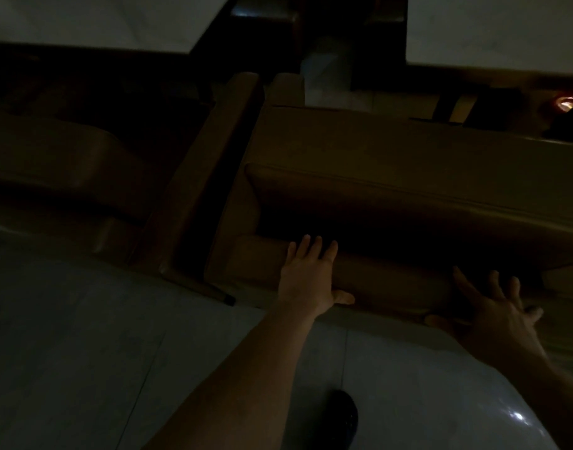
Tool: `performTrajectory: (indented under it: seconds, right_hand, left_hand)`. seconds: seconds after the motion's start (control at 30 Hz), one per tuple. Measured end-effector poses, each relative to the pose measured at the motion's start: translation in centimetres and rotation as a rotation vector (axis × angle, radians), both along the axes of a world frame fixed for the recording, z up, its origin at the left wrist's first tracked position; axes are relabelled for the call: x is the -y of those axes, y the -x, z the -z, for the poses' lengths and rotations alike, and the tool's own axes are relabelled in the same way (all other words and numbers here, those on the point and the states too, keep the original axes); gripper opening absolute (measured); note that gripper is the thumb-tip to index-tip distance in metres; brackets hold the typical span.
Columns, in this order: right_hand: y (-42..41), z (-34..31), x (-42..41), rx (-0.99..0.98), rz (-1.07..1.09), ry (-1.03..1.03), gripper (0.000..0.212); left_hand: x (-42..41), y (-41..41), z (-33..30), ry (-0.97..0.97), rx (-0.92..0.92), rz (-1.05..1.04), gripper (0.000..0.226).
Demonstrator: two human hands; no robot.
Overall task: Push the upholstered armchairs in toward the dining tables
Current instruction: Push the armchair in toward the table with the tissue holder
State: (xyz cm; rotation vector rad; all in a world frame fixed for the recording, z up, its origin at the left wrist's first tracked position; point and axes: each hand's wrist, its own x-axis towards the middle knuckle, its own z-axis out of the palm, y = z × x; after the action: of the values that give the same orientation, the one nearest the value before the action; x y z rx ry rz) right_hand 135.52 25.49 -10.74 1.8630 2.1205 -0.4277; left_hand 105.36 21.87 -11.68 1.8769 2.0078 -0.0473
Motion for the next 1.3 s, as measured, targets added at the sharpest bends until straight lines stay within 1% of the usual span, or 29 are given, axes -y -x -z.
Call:
performTrajectory:
  seconds: [0.27,0.47,0.7,1.0,1.1,1.3]
  right_hand:
    - [-0.3,0.5,-0.1,-0.002,-0.009,-0.014,0.112]
    - [-0.6,1.0,-0.6,0.021,-0.035,-0.006,0.116]
    - [-0.4,0.7,-0.8,0.036,-0.034,0.057,0.113]
    - [0.0,0.0,-0.6,0.086,-0.027,0.094,0.109]
    - [0.3,-0.5,-0.6,0.084,-0.013,0.139,0.108]
    - [1.0,-1.5,-1.0,0.095,0.016,0.203,0.107]
  left_hand:
    - [0.4,-0.2,-0.1,-0.036,-0.026,-0.006,0.113]
    - [0.6,-0.3,-0.1,-0.061,-0.031,-0.03,0.114]
    - [0.4,-0.3,-0.2,-0.066,-0.03,-0.029,0.113]
    - [0.2,-0.7,-0.7,-0.036,-0.051,-0.043,0.114]
    - [0.1,-0.9,-0.9,-0.015,-0.068,-0.045,0.114]
    - [-0.4,-1.0,-1.6,0.072,-0.069,-0.064,0.113]
